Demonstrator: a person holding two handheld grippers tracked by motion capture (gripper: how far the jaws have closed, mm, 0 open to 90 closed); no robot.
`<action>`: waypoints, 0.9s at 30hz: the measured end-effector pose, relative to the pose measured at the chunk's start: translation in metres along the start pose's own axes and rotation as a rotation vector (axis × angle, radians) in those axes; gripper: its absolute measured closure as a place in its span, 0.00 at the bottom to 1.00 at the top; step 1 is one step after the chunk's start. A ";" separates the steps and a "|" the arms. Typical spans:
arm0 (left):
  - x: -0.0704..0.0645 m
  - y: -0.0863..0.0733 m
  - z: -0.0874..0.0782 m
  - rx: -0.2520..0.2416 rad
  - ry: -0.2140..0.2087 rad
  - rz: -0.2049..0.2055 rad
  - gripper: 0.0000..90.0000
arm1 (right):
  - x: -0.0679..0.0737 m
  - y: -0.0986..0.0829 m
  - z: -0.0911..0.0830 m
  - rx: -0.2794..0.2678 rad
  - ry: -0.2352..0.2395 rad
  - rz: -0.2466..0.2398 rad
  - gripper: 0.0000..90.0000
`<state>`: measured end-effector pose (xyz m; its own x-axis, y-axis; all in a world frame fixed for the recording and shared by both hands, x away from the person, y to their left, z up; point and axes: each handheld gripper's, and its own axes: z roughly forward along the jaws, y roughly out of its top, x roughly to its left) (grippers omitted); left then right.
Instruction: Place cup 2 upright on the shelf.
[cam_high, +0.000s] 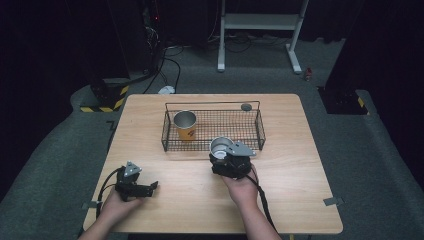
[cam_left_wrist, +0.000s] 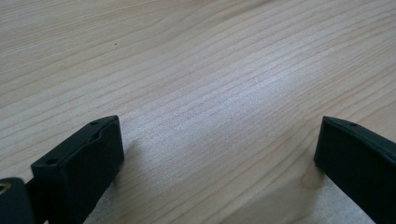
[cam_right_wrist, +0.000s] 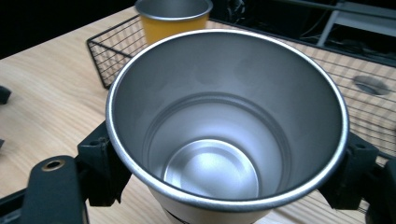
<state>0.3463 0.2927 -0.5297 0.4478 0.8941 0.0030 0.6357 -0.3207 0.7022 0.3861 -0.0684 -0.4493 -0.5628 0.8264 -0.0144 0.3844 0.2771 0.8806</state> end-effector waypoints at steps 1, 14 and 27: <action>0.000 0.000 0.000 0.000 0.001 0.000 0.02 | -0.002 0.000 -0.002 -0.003 -0.007 0.005 0.21; 0.001 0.001 0.001 0.000 -0.003 0.005 0.02 | -0.032 0.006 -0.020 -0.020 -0.087 0.029 0.21; 0.001 -0.001 0.000 -0.007 -0.003 -0.005 0.03 | -0.053 0.018 -0.024 -0.028 -0.139 0.026 0.21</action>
<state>0.3462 0.2939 -0.5298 0.4469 0.8946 -0.0028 0.6335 -0.3143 0.7070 0.4049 -0.1187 -0.4209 -0.4452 0.8938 -0.0548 0.3759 0.2421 0.8945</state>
